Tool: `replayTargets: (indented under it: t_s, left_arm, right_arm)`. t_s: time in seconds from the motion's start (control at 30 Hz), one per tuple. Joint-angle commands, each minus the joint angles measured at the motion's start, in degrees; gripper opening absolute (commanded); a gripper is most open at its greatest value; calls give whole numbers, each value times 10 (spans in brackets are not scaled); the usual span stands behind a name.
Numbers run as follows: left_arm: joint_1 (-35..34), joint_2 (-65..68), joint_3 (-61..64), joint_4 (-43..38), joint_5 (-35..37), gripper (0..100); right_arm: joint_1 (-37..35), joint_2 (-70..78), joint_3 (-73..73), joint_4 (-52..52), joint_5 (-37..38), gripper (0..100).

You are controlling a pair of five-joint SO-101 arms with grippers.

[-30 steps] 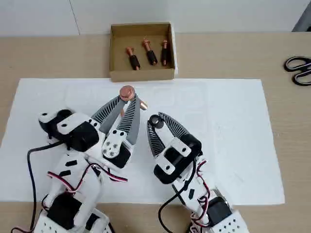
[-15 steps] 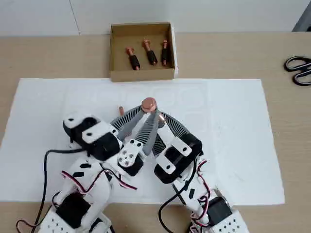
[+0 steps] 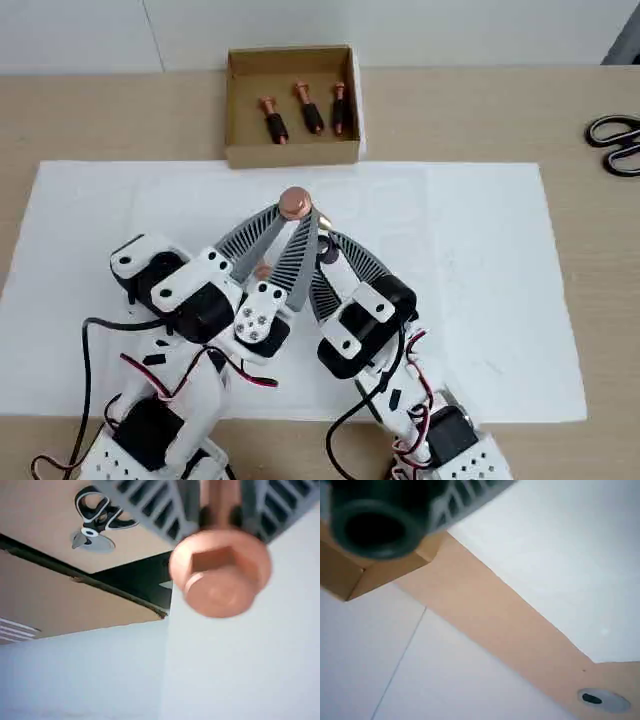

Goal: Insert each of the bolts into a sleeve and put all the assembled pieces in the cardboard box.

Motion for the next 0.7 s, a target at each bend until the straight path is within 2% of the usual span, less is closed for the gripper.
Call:
replayTargets:
  t_s: [0.0, 0.17, 0.27, 0.47, 0.67]
  left_arm:
    - [-3, -8, -36, 4, -4, 6]
    - [-2, -6, -65, 45, -4, 6]
    - [-1, -7, -63, 67, -35, 6]
    - [49, -5, -63, 94, -52, 6]
    - [55, -8, -64, 141, -55, 6]
  right_arm:
    - [4, -13, 3, -8, 3, 4]
    - [4, -13, 3, -8, 3, 4]
    - [4, -13, 3, -8, 3, 4]
    - [4, -13, 3, -8, 3, 4]
    - [4, -13, 3, -8, 3, 4]
